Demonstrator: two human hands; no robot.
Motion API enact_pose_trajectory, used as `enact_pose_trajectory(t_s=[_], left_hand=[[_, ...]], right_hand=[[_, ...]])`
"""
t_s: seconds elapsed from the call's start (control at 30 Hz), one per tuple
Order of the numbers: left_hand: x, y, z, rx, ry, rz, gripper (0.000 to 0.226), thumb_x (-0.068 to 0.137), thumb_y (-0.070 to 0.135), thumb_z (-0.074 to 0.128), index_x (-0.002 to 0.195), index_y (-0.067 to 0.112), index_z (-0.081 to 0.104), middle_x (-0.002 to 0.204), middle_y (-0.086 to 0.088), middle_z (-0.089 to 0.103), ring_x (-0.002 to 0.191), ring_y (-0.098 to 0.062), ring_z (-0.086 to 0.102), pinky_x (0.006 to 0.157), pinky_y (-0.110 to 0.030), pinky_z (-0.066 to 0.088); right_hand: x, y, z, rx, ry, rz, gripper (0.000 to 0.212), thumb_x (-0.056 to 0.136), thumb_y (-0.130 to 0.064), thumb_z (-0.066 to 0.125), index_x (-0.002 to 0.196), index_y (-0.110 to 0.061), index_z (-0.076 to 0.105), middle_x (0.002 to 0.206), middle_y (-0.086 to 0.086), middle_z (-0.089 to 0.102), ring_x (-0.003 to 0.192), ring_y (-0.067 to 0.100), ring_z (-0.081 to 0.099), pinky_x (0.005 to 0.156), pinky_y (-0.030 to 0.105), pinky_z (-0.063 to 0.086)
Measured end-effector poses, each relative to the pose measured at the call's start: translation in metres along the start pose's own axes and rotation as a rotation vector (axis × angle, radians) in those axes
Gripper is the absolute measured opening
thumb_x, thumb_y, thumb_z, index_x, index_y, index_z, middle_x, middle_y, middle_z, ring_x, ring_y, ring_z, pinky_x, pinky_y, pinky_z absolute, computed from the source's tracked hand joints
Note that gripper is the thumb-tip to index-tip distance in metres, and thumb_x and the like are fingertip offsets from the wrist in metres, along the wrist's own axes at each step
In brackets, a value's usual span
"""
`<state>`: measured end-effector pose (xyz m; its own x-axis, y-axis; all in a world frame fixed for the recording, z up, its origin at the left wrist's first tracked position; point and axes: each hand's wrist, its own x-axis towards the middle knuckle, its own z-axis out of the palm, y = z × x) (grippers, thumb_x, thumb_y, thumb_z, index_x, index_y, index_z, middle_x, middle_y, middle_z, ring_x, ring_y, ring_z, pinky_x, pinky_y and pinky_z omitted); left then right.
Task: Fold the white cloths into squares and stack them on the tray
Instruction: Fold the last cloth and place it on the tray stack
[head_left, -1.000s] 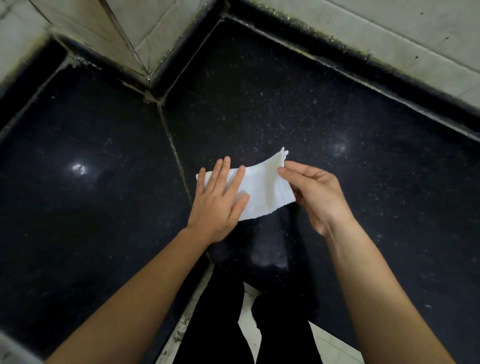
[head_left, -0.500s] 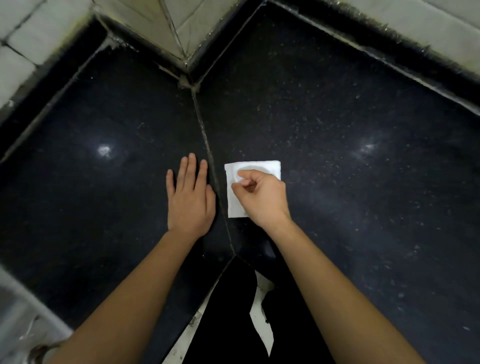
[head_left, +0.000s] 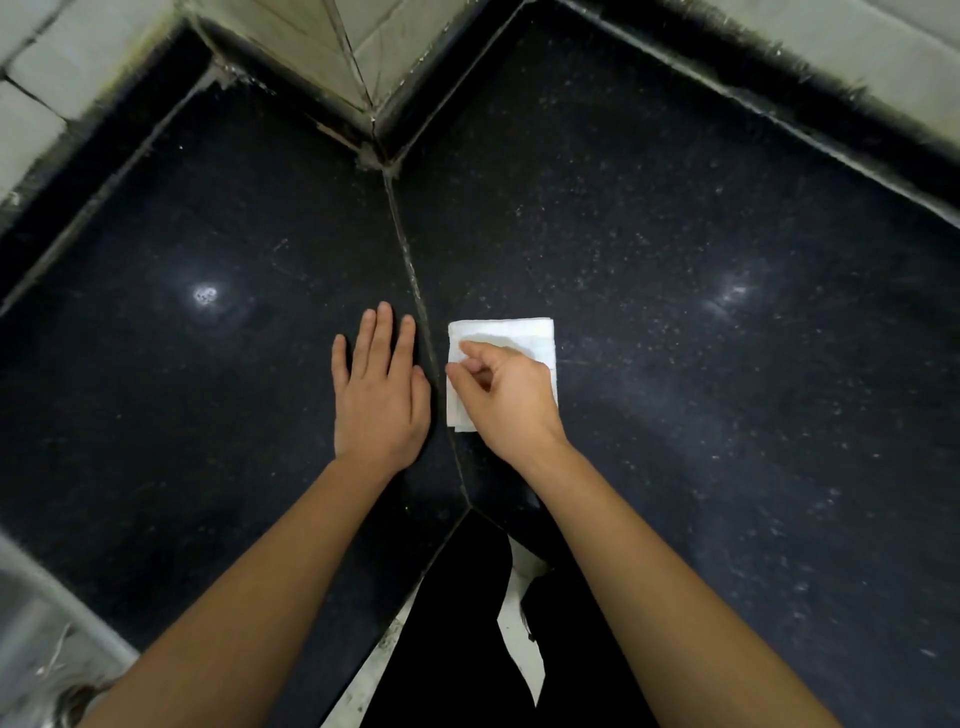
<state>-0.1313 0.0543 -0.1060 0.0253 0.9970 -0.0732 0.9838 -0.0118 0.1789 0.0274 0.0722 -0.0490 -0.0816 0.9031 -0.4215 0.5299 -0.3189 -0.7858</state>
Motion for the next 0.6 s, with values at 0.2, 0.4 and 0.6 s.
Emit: enact_pose_trajectory(t_s=[0.2, 0.4, 0.6], left_hand=[[-0.001, 0.002, -0.004, -0.026, 0.007, 0.044, 0.056, 0.103, 0.036, 0.022, 0.157, 0.019, 0.026, 0.165, -0.015, 0.017, 0.153, -0.029, 0.011, 0.121, -0.058, 0.009], [-0.002, -0.002, -0.002, 0.041, -0.030, 0.201, 0.057, 0.105, 0.045, 0.017, 0.158, 0.025, 0.018, 0.166, -0.018, 0.000, 0.154, -0.031, -0.002, 0.119, -0.062, 0.010], [-0.002, -0.005, -0.004, 0.114, -0.070, 0.326, 0.061, 0.103, 0.051, 0.023, 0.157, 0.022, 0.024, 0.165, -0.021, 0.007, 0.153, -0.036, 0.005, 0.117, -0.065, 0.013]], right_hand=[[-0.014, 0.023, -0.023, -0.094, 0.284, -0.143, 0.031, 0.101, -0.023, 0.053, 0.128, -0.018, 0.068, 0.117, -0.002, 0.066, 0.095, 0.012, 0.064, 0.088, 0.033, 0.055], [-0.015, 0.052, -0.033, -0.449, 0.349, -0.275, 0.045, 0.108, -0.026, 0.037, 0.151, -0.012, 0.043, 0.160, 0.008, 0.035, 0.146, 0.026, 0.033, 0.119, 0.041, 0.026], [0.003, 0.069, -0.028, -0.889, 0.096, -0.324, 0.068, 0.107, -0.052, 0.021, 0.160, -0.011, 0.013, 0.169, 0.009, 0.005, 0.155, 0.032, 0.004, 0.125, 0.050, 0.013]])
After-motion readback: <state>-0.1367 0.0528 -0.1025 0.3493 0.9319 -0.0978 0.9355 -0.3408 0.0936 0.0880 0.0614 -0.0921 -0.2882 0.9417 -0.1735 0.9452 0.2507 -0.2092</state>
